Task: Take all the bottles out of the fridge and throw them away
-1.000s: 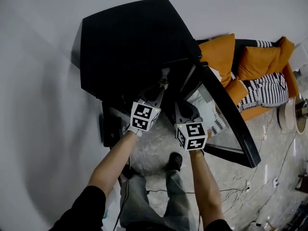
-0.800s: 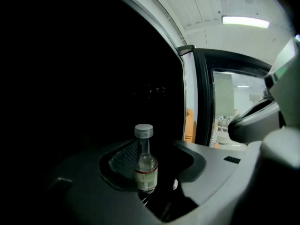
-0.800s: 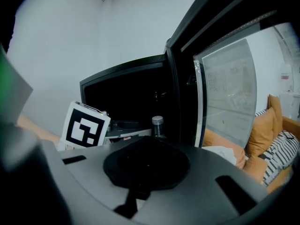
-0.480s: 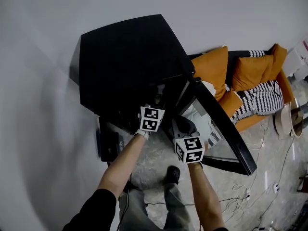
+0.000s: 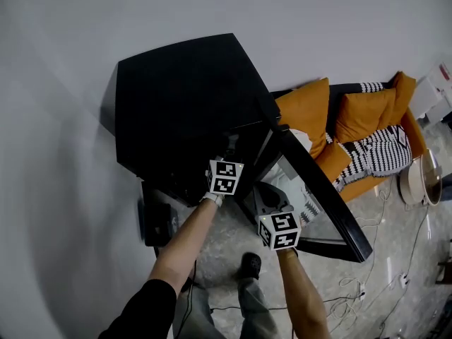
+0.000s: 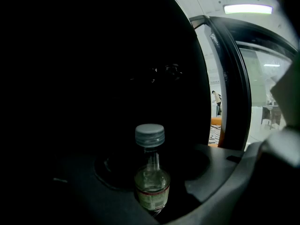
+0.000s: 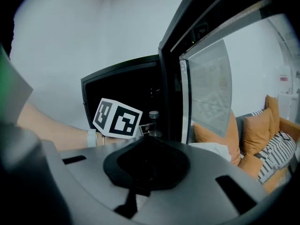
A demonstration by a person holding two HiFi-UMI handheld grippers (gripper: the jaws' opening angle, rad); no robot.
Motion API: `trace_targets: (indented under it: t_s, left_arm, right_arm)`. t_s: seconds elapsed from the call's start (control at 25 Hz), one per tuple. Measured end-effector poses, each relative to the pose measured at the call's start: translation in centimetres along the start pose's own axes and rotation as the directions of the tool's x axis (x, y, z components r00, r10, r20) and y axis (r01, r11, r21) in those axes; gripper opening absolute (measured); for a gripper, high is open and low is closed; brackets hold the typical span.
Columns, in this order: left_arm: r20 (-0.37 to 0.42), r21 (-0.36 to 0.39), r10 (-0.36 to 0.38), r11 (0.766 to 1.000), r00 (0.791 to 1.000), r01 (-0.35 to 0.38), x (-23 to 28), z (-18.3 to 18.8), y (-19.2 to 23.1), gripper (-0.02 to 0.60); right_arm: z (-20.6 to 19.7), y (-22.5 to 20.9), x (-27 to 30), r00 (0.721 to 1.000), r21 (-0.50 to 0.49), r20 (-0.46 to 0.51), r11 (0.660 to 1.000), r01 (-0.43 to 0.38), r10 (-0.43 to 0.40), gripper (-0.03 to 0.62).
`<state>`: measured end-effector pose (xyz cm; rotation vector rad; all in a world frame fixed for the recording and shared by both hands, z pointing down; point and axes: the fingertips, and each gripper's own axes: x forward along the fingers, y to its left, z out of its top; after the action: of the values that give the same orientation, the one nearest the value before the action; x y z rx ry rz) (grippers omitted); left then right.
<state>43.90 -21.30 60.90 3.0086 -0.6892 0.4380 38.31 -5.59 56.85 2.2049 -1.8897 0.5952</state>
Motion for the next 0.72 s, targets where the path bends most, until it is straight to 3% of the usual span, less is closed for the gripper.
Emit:
trace_targets:
  t_s: [0.72]
  left_arm:
    - [0.008, 0.077, 0.004, 0.997, 1.0, -0.004, 0.3, 0.1, -1.1, 0.181]
  right_arm:
    - [-0.4, -1.3, -0.9, 1.0, 0.041, 0.013, 0.999, 0.023, -0.024, 0.008]
